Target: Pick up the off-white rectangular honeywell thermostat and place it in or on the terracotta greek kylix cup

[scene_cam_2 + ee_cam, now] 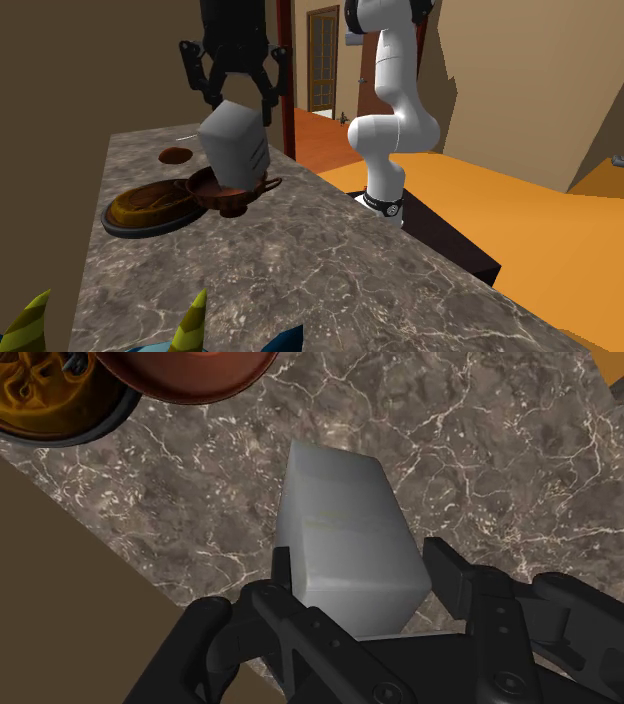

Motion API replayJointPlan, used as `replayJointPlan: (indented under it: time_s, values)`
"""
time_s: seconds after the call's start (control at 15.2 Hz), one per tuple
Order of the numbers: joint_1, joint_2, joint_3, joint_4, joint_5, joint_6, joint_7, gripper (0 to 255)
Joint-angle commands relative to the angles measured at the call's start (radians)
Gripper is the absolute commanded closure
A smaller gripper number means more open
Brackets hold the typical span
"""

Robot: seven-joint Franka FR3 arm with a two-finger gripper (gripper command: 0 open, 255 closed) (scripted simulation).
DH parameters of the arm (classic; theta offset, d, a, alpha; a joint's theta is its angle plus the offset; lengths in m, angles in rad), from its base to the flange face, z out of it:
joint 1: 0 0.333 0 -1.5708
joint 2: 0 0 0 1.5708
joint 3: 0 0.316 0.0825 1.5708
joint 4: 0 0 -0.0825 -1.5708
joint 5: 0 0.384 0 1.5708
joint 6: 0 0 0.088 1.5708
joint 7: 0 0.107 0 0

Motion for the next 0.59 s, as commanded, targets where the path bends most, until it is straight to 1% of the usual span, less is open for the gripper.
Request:
replayJointPlan:
  time_s: [0.0,0.53]
  values:
    - [-0.020,-0.036,-0.016,-0.012,-0.024,-0.014,-0.033,255]
    - [-0.097,-0.162,-0.081,-0.040,-0.118,-0.067,-0.167,255]
